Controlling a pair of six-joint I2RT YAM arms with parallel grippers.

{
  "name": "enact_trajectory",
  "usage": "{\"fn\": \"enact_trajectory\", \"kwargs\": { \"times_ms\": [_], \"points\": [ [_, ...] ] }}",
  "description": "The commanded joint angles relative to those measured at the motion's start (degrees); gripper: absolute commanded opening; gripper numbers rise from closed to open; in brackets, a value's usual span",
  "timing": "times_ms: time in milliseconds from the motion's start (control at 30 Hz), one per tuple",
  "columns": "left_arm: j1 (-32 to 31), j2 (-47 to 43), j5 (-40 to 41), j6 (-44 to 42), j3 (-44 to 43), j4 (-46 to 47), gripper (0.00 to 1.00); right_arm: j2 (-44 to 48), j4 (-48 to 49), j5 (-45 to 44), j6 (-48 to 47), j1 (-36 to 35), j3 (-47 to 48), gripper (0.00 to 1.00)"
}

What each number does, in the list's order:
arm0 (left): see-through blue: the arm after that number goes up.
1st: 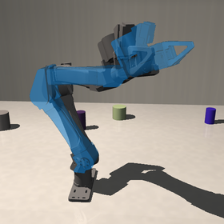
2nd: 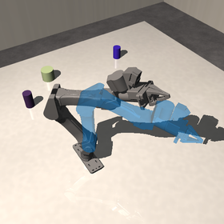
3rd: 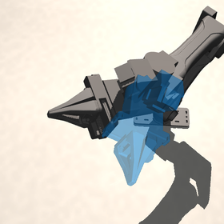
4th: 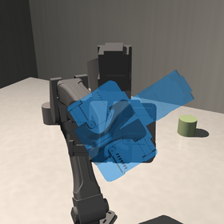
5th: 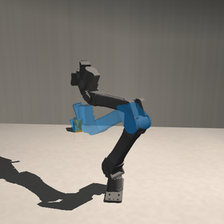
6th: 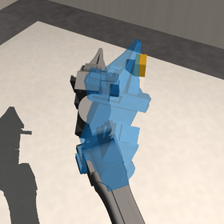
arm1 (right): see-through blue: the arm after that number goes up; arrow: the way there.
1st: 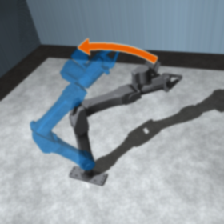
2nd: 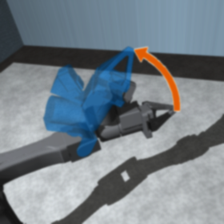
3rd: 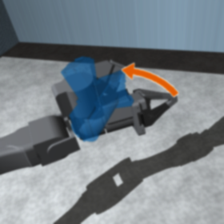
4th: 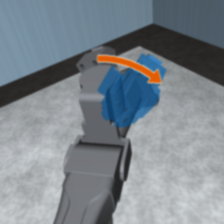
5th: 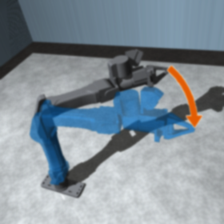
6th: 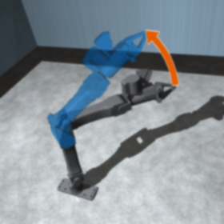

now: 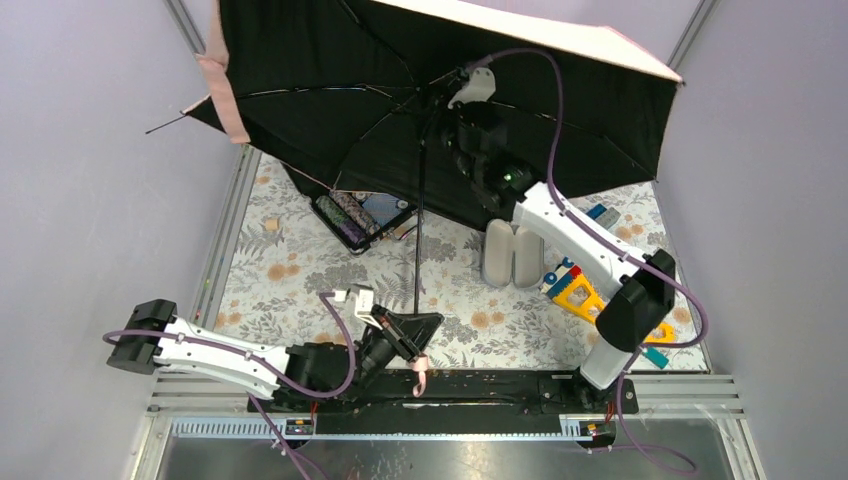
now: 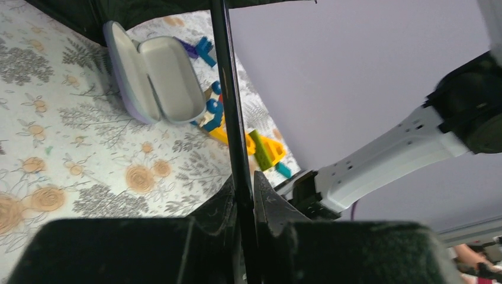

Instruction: Open the umbrella

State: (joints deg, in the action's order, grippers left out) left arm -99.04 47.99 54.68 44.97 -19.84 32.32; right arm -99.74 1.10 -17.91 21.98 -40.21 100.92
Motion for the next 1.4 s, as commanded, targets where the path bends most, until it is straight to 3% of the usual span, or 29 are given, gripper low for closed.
{"fn": "enact_trajectory", "kwargs": {
  "times_ms": [0, 133, 333, 500, 700, 867, 1100, 1367],
  "points": [
    [-8.8, 0.7, -17.4, -6.3, -0.4, -13.9, 0.0, 5.8, 49.8, -25.8, -2.0, 13.2, -7.6, 0.0],
    [0.2, 1.4, -24.0, -5.3, -2.0, -9.5, 0.0, 11.9, 53.8, -21.1, -0.3, 9.2, -18.5, 0.0],
    [6.1, 3.5, -28.1, -8.8, -6.5, -6.0, 0.0, 20.9, 60.2, -17.1, 1.5, 2.7, -33.1, 0.0],
    [12.2, 5.3, -37.5, -7.6, -8.9, -4.2, 0.1, 25.7, 63.4, -16.2, 3.7, -0.7, -40.9, 0.0],
    [14.0, 7.6, -41.0, -9.4, -11.7, -4.1, 0.02, 28.9, 65.0, -14.4, 5.4, -2.0, -46.1, 0.0],
    [14.0, 9.1, -42.0, -9.0, -11.2, -2.0, 0.21, 29.7, 67.4, -9.8, 7.3, -2.0, -49.2, 0.0],
    [15.0, 10.0, -41.3, -7.4, -11.3, -1.5, 0.65, 31.4, 70.4, -8.0, 11.3, -3.3, -53.2, 0.0],
    [15.6, 14.2, -35.9, -3.5, -12.4, -6.7, 0.81, 32.3, 70.7, -7.2, 12.1, -4.4, -53.4, 0.0]
  ]
}}
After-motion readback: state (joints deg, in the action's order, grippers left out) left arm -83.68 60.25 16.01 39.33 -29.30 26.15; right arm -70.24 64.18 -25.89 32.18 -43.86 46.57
